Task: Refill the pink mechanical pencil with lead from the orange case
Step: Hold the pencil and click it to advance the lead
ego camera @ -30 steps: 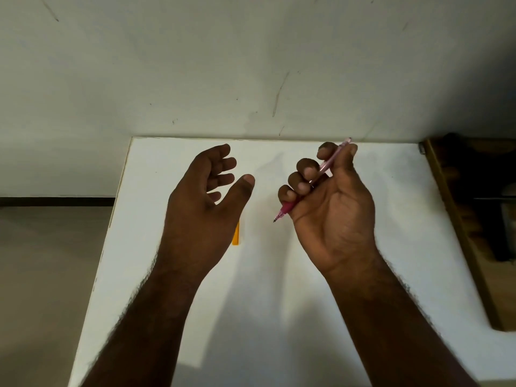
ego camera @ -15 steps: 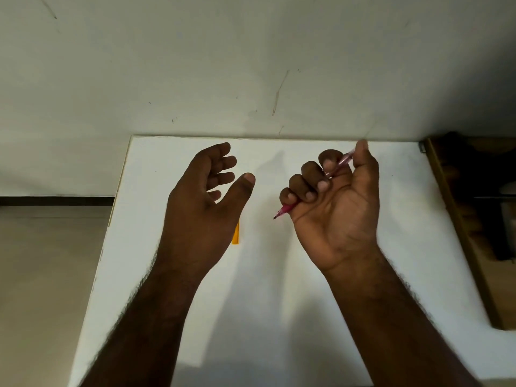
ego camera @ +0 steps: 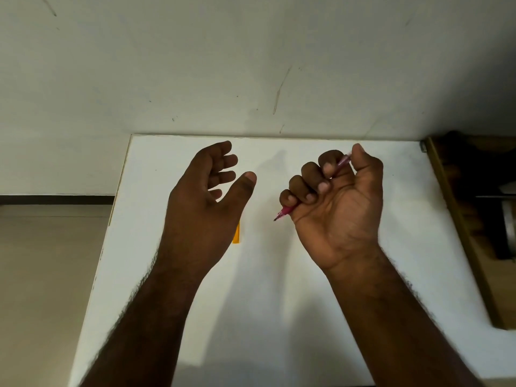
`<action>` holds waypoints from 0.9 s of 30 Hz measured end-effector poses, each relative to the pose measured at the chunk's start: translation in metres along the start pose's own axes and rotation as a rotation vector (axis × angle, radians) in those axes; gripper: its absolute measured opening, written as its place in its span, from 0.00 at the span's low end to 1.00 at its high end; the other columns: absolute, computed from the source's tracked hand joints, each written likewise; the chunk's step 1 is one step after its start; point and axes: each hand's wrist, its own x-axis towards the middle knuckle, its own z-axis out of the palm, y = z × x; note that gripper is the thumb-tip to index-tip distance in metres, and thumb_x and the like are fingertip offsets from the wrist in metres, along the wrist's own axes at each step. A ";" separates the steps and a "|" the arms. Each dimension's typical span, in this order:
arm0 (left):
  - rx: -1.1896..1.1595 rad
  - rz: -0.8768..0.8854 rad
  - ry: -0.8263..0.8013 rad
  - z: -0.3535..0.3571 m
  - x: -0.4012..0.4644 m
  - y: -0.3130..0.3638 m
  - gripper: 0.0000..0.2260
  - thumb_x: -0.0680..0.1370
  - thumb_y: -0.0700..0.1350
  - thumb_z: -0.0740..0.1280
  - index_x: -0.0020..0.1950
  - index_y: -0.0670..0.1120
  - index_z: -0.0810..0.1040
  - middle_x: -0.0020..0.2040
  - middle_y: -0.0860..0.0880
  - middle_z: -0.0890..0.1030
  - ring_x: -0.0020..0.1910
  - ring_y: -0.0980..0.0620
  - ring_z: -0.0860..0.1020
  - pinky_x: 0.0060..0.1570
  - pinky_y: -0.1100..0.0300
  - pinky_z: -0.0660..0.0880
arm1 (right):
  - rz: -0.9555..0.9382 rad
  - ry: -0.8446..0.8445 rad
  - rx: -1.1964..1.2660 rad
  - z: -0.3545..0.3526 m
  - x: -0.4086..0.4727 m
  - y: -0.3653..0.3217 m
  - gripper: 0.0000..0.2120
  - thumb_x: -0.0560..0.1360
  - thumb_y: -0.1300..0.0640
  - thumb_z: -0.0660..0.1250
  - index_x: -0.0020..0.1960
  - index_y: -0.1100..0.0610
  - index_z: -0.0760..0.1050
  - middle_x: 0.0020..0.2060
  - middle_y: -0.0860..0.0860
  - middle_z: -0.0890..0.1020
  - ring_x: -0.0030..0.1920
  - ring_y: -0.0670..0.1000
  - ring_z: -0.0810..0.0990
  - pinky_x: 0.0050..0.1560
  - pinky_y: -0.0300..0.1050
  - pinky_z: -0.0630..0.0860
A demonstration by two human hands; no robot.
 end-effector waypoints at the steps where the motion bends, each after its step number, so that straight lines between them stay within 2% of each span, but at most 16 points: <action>1: 0.001 0.000 0.000 0.000 0.000 0.000 0.19 0.77 0.54 0.71 0.67 0.58 0.74 0.58 0.65 0.80 0.53 0.72 0.77 0.45 0.81 0.70 | 0.006 0.000 0.003 0.000 0.000 0.000 0.21 0.81 0.42 0.54 0.36 0.55 0.68 0.27 0.49 0.63 0.30 0.51 0.57 0.35 0.47 0.61; 27: -0.003 -0.001 -0.003 0.002 -0.001 0.001 0.19 0.77 0.53 0.71 0.67 0.58 0.74 0.58 0.64 0.81 0.53 0.71 0.78 0.46 0.80 0.71 | 0.012 0.007 0.010 -0.002 -0.001 -0.003 0.21 0.80 0.42 0.52 0.36 0.55 0.66 0.27 0.49 0.62 0.31 0.51 0.56 0.36 0.47 0.60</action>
